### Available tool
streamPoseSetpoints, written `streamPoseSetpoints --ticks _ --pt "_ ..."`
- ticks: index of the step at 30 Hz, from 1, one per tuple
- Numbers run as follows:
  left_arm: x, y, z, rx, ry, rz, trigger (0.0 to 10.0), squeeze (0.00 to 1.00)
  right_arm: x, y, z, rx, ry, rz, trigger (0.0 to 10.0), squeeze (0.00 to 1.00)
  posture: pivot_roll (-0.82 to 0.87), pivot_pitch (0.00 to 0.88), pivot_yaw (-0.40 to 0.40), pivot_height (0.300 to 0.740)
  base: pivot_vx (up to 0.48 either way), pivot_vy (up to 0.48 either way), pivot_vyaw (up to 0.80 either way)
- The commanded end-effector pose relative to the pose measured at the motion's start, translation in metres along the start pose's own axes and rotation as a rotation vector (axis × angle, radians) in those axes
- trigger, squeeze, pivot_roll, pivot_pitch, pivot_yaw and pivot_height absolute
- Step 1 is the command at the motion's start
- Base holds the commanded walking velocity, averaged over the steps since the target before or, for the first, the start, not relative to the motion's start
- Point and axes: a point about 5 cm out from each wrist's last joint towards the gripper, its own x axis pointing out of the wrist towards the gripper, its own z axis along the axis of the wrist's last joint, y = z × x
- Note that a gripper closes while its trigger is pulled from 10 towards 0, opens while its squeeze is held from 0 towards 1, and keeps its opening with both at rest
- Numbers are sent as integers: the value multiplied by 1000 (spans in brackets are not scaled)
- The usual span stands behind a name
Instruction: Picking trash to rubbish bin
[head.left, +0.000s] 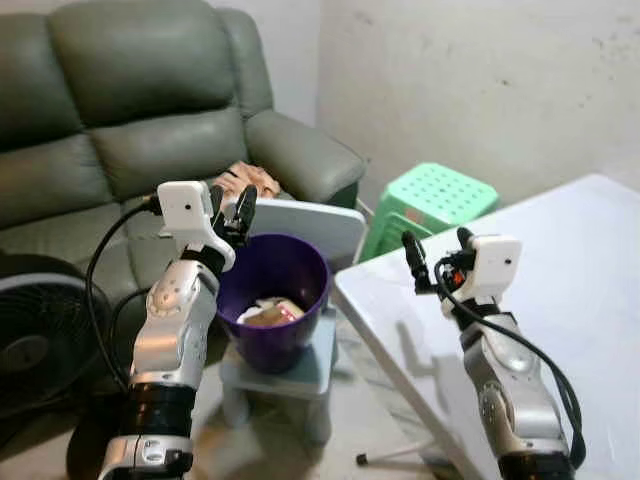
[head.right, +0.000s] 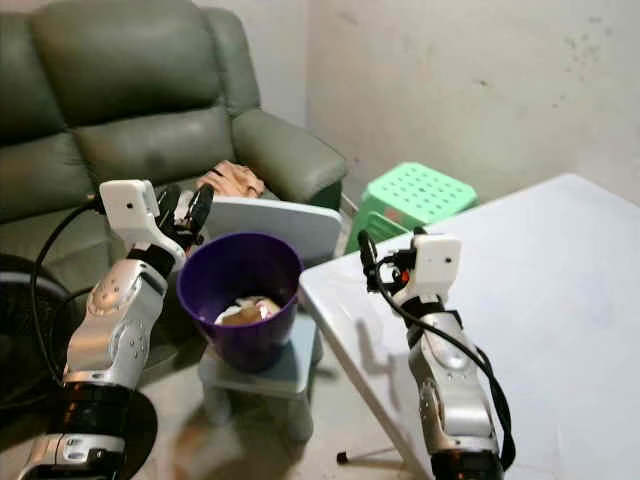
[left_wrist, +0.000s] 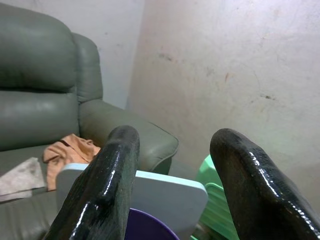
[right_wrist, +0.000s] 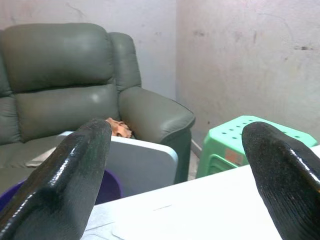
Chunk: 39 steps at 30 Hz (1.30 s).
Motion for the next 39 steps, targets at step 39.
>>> streamPoseSetpoints --ticks 39 --pt "4 -3 3 -4 -14 -18 10000 0 -1 1 5 -13 -4 -4 10000 0 12 0 -14 715 0 37 -696"
